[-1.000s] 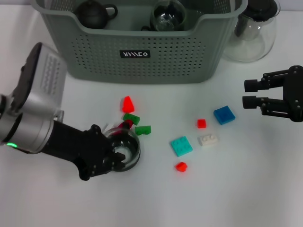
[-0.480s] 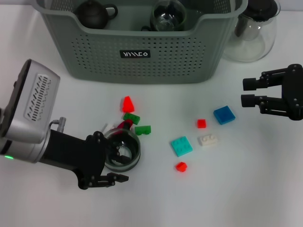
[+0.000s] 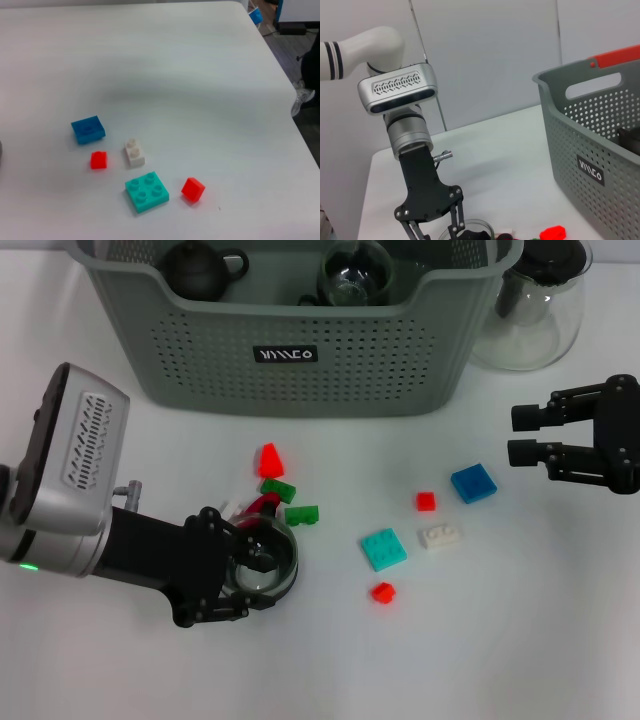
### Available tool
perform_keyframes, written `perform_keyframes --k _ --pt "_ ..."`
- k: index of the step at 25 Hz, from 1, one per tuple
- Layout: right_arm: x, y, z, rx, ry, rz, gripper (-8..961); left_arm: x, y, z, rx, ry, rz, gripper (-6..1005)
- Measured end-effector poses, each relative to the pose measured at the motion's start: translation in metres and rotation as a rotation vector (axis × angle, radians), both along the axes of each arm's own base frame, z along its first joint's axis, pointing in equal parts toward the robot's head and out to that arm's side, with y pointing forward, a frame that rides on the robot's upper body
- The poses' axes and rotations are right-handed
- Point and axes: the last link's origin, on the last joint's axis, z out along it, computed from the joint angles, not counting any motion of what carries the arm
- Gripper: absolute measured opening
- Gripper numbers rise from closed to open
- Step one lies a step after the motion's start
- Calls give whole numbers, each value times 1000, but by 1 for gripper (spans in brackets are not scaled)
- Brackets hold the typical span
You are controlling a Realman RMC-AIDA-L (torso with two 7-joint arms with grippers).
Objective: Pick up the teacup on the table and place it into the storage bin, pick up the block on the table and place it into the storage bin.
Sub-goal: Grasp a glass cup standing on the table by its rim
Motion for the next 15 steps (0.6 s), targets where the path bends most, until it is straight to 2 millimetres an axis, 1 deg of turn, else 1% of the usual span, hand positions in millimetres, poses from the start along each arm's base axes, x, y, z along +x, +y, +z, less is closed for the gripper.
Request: perform_keyframes --k 7,15 --pt "1 -1 0 0 -1 -3 413 -3 -1 -1 1 6 15 336" --pt "1 -1 -1 -4 -4 -1 413 -9 5 4 59 14 39 337"
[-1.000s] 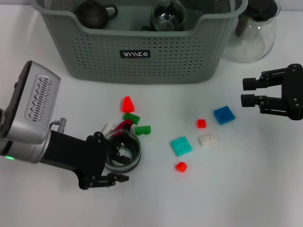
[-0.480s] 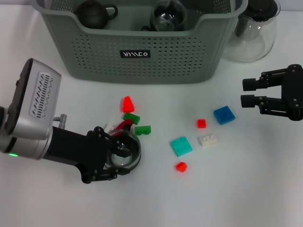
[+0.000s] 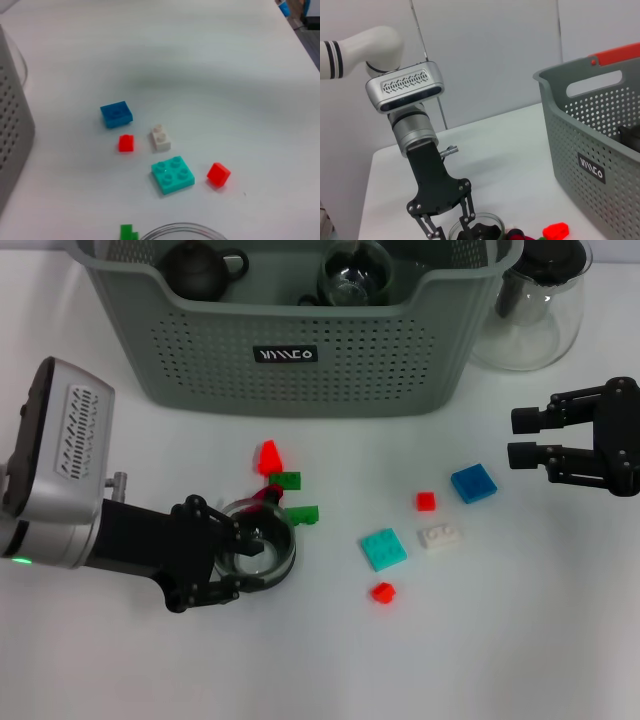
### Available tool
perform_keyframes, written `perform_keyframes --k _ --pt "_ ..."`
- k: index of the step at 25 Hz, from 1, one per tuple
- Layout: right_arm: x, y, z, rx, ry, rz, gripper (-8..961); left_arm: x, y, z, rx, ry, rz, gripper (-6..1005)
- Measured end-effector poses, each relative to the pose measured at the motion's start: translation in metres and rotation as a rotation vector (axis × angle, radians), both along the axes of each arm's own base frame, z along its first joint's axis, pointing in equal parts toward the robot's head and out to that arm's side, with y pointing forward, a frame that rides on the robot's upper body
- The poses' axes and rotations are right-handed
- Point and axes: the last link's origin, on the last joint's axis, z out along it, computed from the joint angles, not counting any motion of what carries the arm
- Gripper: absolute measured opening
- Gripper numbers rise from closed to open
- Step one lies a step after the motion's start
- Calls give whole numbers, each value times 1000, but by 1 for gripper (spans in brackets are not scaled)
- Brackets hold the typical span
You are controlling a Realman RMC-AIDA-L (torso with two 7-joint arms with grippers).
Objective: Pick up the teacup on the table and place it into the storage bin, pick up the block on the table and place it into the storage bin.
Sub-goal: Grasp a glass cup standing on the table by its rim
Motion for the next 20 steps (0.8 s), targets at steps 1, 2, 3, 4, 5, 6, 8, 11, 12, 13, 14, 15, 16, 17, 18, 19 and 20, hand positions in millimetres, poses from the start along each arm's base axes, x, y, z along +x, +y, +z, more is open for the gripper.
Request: perform_keyframes --k 1,2,3,4,5,6,8,11,12,13,14,15,16,17,18,19,20 --pt "0 0 0 0 0 -1 413 0 -1 -1 -9 -1 -1 337" --pt "1 0 0 0 0 -2 413 0 -1 -1 -11 -2 -2 336" --pt "1 -1 0 0 0 -2 413 1 -3 -3 -23 -4 -3 336" --pt "1 -1 0 -1 0 -3 413 1 -4 -5 -32 -5 -4 336" --pt "1 -1 0 0 0 -4 413 1 -4 -5 -32 -5 -4 336" --pt "1 -1 0 0 0 -4 413 1 -5 -8 -41 -7 -4 336" --pt "1 -1 0 0 0 -4 413 0 -4 -12 -44 -5 1 336" --pt "1 -1 0 -1 -1 -4 413 -1 -2 -14 -34 3 9 337" --pt "1 -1 0 -1 -1 -4 413 -1 -1 -14 -32 4 12 336" --pt "1 -1 0 -1 -1 -4 414 -1 -1 -14 -31 6 20 335" --pt "1 -1 0 -1 -1 -4 414 0 0 -13 -27 8 38 335" --pt "1 -1 0 -1 -1 -3 414 0 1 -13 -25 8 48 334" --pt "1 -1 0 -1 -1 -2 414 1 2 -12 -23 9 60 333" --pt "1 0 0 -1 -1 -2 414 1 3 -10 -18 12 78 332" --pt "0 0 0 -1 -1 -1 414 2 5 -9 -12 15 97 332" --pt "0 0 0 -1 -1 0 414 3 6 -7 -9 20 114 331" --pt "0 0 0 -1 -1 1 414 4 6 -6 -9 23 120 330"
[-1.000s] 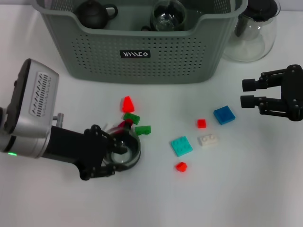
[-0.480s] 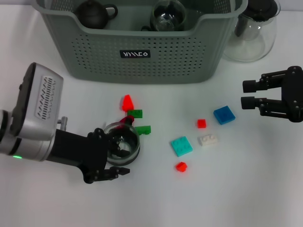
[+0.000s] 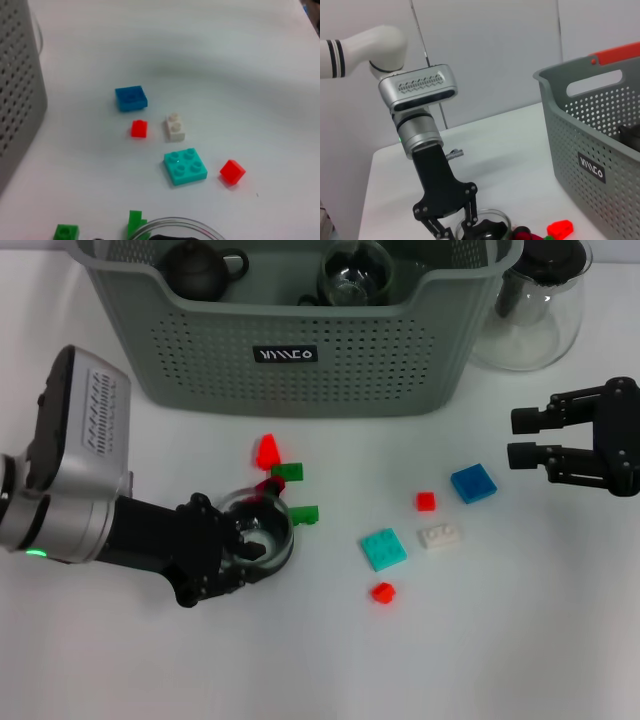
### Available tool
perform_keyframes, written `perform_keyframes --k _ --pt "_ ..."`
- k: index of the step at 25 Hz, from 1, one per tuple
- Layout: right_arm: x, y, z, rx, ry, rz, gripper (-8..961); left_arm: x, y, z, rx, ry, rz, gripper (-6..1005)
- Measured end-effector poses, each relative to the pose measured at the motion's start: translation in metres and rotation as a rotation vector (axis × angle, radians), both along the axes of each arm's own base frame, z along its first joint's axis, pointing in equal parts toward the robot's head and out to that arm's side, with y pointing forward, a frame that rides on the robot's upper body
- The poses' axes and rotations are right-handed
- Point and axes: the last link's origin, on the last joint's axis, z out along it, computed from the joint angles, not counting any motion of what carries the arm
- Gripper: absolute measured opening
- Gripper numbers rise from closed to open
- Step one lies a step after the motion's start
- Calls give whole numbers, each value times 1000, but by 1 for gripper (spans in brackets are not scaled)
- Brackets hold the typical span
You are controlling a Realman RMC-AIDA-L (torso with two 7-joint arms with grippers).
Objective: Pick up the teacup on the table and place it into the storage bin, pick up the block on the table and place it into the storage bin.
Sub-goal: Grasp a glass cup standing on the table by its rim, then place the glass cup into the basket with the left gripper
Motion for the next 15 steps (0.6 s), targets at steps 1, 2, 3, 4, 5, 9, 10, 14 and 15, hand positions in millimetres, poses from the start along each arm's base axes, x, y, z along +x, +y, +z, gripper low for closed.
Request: perform_keyframes --k 1,2,3,4,5,9,10,14,15 --pt "0 0 0 0 0 1 414 0 0 1 -1 2 4 329" --pt "0 0 0 0 0 1 414 0 0 1 -5 4 11 329" --pt "-1 0 0 0 0 2 414 1 0 1 -9 8 17 328" --pt "-1 0 0 0 1 2 414 1 0 1 -11 12 23 301" --pt "-1 1 0 1 2 3 414 1 0 1 -17 16 29 274" --pt "-2 1 0 2 3 5 414 3 -2 3 -49 15 35 165" --pt "-2 1 0 2 3 6 414 3 -3 5 -56 11 34 110" --pt "-3 2 0 2 4 10 414 6 -5 14 -68 -18 38 55" --pt "-3 3 0 2 4 10 414 7 -5 18 -68 -29 39 55"
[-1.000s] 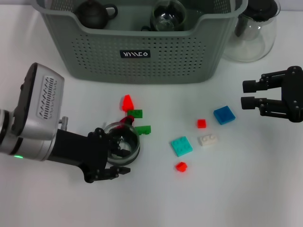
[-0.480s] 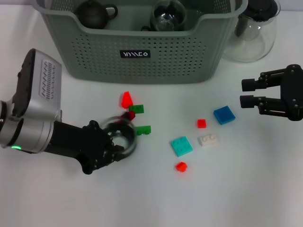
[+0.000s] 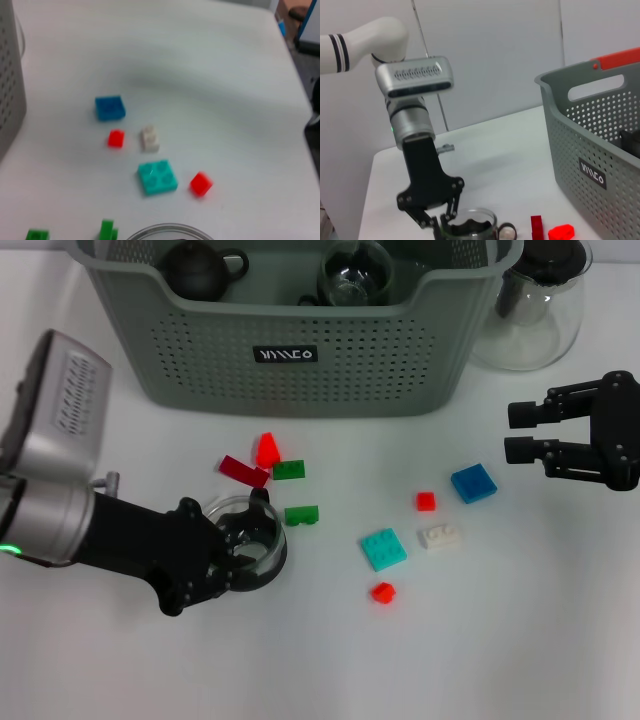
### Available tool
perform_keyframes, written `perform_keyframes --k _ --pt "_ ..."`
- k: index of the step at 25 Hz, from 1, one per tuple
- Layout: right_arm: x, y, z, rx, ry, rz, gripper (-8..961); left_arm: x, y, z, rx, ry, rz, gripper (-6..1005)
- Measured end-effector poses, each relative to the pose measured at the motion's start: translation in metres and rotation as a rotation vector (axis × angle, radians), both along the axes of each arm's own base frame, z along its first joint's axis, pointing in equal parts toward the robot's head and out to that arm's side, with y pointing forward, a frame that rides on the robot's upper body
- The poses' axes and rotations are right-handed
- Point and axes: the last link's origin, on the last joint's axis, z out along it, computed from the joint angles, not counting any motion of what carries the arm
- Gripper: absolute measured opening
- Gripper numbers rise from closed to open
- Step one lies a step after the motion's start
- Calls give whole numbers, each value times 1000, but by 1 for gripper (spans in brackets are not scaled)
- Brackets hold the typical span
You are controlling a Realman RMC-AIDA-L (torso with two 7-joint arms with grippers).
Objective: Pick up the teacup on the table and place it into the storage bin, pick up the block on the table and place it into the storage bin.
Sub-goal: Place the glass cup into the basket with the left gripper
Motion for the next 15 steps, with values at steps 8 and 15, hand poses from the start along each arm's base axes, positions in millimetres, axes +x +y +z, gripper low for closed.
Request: perform_keyframes --k 8,15 --pt "-1 0 0 0 1 1 414 20 -7 33 -48 -217 -43 56" --pt "1 -2 0 -3 3 -4 414 51 9 67 58 -515 10 52"
